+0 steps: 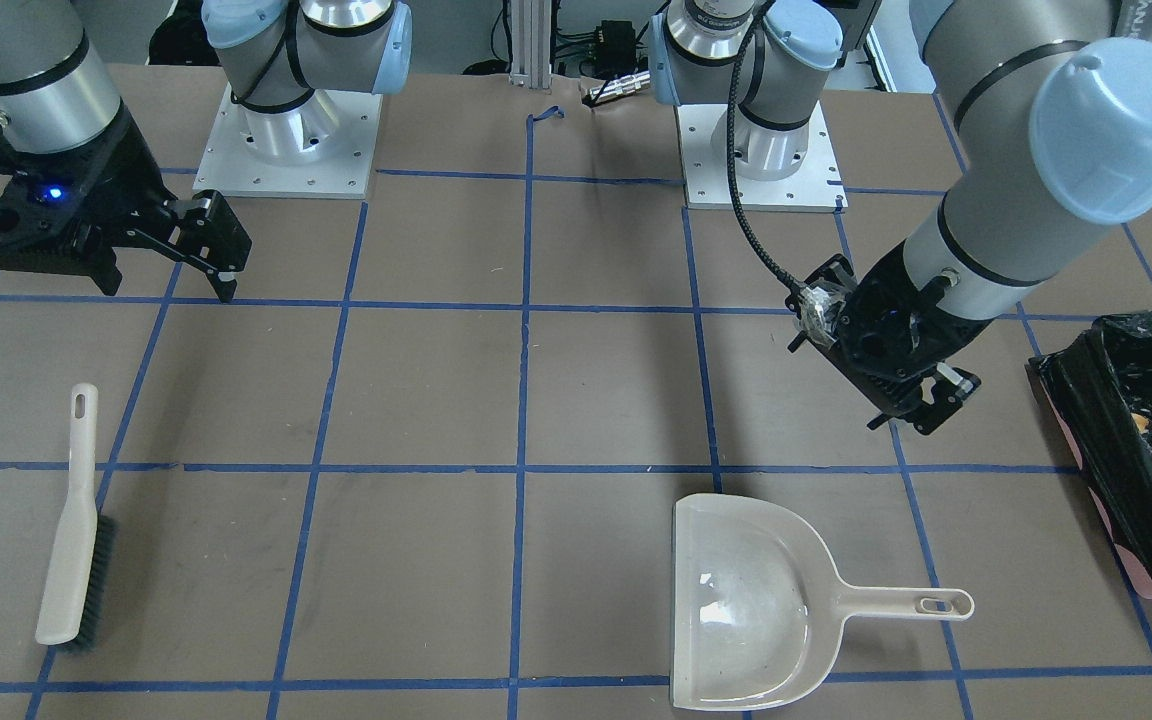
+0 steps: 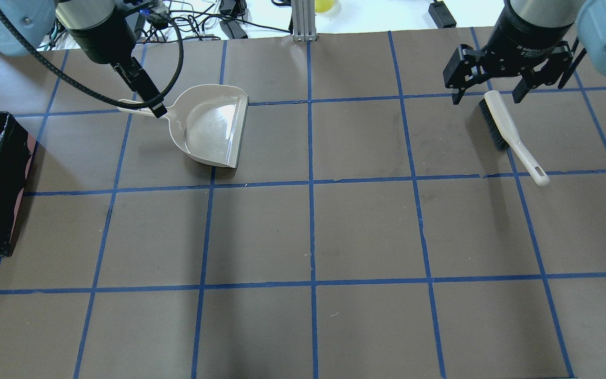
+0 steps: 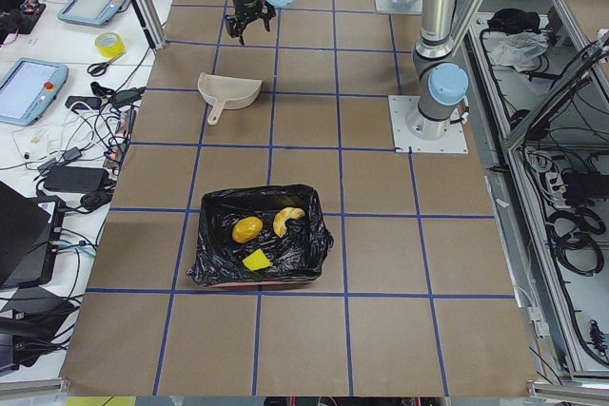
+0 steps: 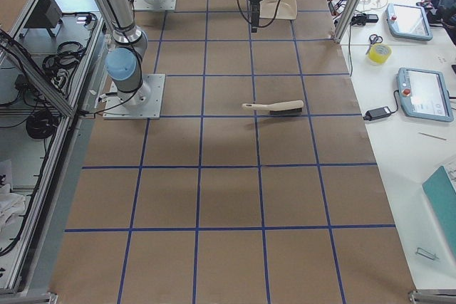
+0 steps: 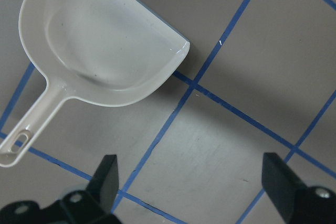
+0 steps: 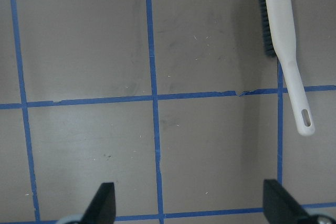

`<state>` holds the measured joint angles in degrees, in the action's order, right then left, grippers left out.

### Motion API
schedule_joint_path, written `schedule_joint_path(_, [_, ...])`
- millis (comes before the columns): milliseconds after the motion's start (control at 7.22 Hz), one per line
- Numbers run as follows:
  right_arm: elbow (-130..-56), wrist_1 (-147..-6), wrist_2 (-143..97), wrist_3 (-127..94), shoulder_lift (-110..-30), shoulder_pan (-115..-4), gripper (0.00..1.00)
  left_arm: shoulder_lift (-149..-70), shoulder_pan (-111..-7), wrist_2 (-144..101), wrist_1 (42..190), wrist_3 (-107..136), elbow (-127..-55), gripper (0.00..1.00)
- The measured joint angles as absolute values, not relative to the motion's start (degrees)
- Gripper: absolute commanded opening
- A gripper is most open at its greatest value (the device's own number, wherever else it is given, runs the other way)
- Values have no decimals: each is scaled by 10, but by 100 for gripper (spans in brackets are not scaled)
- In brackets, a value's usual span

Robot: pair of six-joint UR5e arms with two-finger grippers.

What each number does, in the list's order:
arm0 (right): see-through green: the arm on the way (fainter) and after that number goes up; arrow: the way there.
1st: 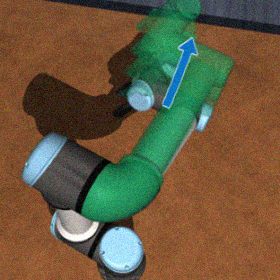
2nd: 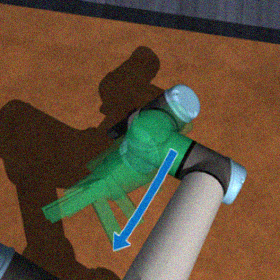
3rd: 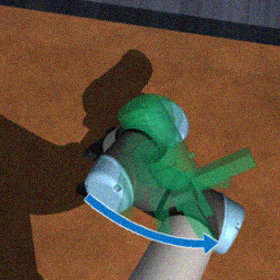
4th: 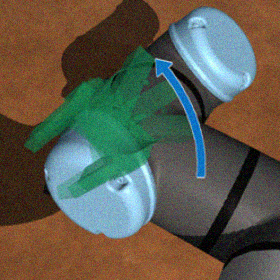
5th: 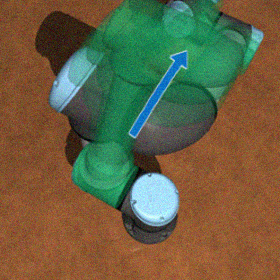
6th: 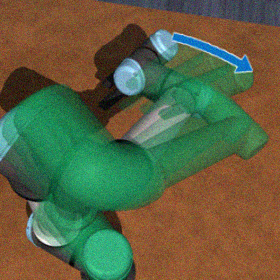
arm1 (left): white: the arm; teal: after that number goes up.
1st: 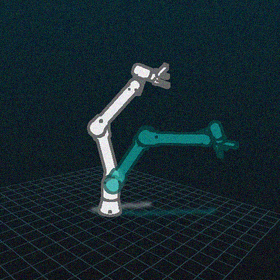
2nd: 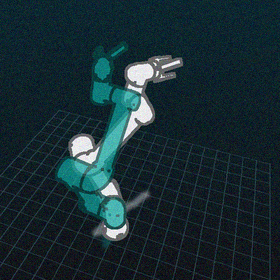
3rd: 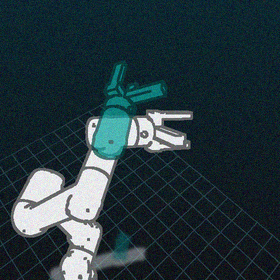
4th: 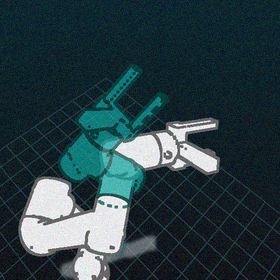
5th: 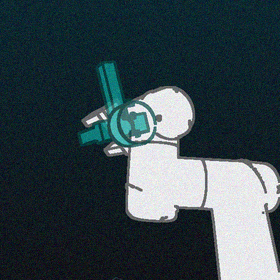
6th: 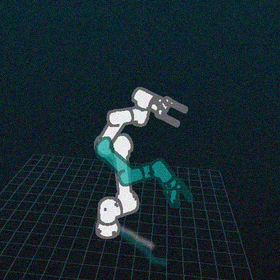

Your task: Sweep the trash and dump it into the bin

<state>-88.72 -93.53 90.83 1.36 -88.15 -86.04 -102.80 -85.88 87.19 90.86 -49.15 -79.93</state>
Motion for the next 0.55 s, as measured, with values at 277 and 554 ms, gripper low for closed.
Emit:
schedule_joint_path(277, [-887,-936,903,10,-883,-860,100,-995,-859,877,910,-388,-821,100])
schedule_joint_path(554, [-888,-933,908,12,-883,-860,100,-966,-862,881,910,-253,-843,100])
